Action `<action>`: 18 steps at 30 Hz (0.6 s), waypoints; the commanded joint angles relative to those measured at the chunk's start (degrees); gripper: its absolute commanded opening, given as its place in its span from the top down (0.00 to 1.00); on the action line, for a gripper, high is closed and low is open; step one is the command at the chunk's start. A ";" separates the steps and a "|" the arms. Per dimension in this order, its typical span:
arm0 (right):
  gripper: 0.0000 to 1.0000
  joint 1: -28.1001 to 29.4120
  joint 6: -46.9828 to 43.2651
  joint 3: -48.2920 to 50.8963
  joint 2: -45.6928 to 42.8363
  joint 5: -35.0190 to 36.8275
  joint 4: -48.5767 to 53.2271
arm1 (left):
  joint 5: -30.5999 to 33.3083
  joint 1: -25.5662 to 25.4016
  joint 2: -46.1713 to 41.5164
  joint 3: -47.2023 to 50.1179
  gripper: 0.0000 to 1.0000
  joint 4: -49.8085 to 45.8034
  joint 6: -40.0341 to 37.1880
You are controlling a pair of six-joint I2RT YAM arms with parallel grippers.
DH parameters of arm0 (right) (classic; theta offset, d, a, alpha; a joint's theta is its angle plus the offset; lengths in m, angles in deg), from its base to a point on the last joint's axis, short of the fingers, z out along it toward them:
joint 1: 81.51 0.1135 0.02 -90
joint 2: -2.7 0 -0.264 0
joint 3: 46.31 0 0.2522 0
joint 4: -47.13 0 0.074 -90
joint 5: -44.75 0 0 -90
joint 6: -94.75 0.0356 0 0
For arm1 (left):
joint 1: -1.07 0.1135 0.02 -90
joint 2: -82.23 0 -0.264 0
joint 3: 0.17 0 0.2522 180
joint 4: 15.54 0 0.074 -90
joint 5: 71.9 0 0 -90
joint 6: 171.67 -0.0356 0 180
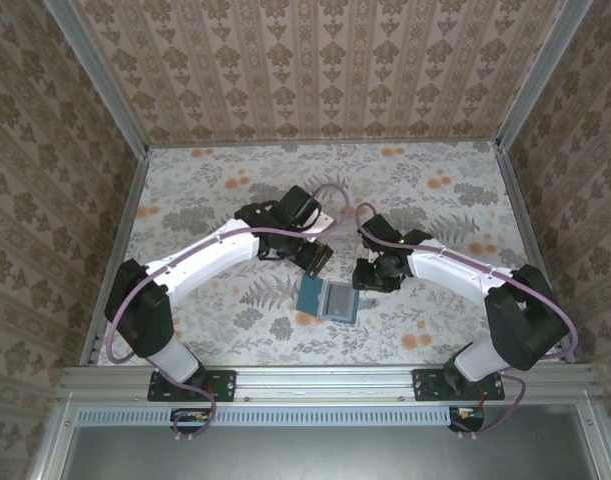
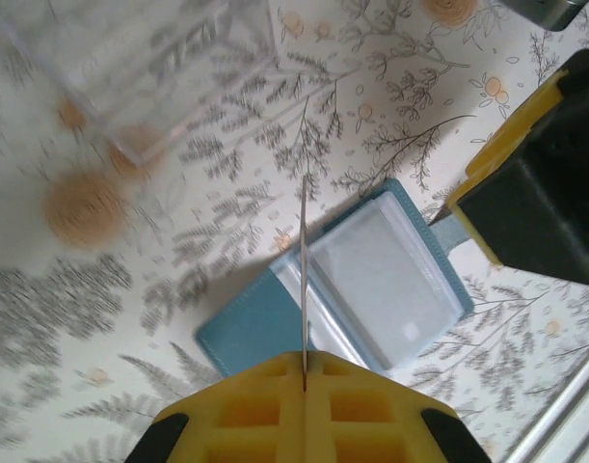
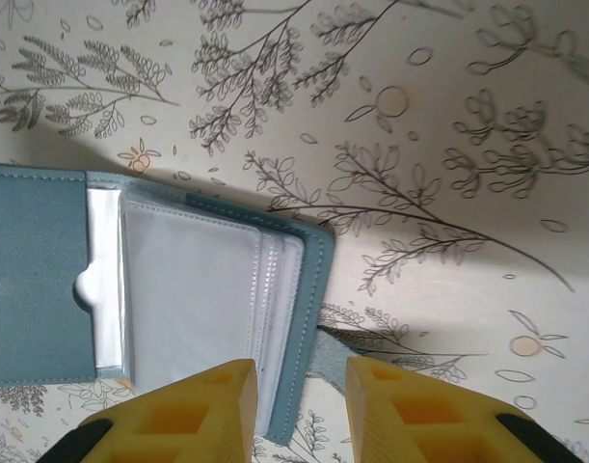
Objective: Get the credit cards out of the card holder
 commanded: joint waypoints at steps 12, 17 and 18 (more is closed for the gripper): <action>0.70 -4.97 -3.81 -1.14 -6.65 2.78 6.72 | 4.45 1.98 15.45 -22.38 1.00 -12.82 -43.93; 0.70 -6.05 -4.27 -1.21 -7.74 3.00 7.40 | 2.07 3.66 21.27 -29.47 1.00 -13.28 -49.80; 0.70 -6.29 -4.41 -1.29 -7.76 3.00 7.64 | 1.67 3.89 22.46 -30.96 1.00 -13.50 -50.89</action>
